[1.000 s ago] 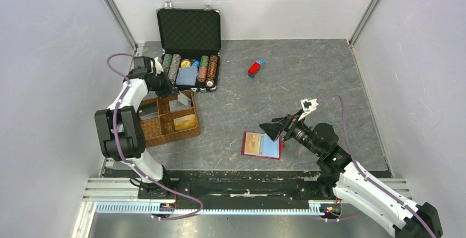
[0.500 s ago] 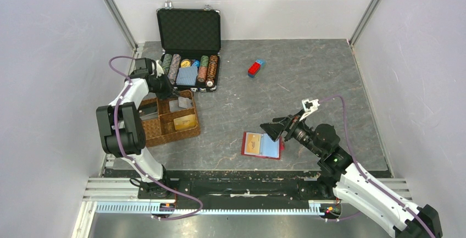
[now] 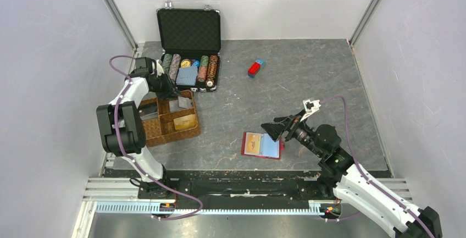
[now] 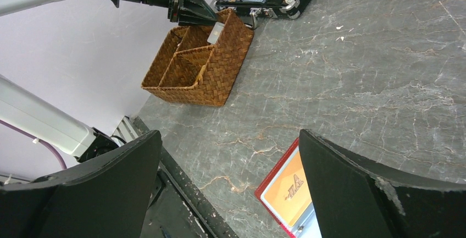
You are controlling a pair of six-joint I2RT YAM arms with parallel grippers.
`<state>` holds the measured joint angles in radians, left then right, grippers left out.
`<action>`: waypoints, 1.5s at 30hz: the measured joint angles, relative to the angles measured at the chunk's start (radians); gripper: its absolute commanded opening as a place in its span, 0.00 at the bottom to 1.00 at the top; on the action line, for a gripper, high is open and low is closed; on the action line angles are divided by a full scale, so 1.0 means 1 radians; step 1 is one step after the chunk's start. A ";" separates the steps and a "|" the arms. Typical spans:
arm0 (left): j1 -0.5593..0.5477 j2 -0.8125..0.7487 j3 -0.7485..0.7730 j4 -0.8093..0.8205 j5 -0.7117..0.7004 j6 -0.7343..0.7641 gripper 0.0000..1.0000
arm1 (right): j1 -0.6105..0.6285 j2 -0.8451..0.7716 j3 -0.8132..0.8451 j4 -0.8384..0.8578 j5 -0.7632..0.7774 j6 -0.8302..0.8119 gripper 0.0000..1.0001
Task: Take the credit cards out of the card holder
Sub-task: Place the credit card in the storage box.
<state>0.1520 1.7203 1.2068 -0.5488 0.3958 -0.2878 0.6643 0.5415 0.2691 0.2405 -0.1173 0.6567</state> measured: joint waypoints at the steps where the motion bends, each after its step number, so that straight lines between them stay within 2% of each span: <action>1: 0.000 0.002 0.004 -0.003 0.000 0.000 0.37 | 0.000 -0.003 0.000 -0.003 0.003 -0.003 0.98; 17: -0.006 0.002 0.024 -0.061 -0.010 0.001 0.41 | 0.000 -0.003 0.011 -0.026 0.014 -0.018 0.98; 29: -0.019 0.026 0.024 -0.098 -0.087 0.001 0.25 | 0.000 -0.004 0.011 -0.026 0.014 -0.019 0.98; 45: -0.019 0.034 0.025 -0.125 -0.179 0.001 0.25 | 0.000 -0.006 0.014 -0.026 0.014 -0.019 0.98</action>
<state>0.1333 1.7542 1.2316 -0.6735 0.2165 -0.2867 0.6643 0.5358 0.2836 0.2146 -0.1032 0.6380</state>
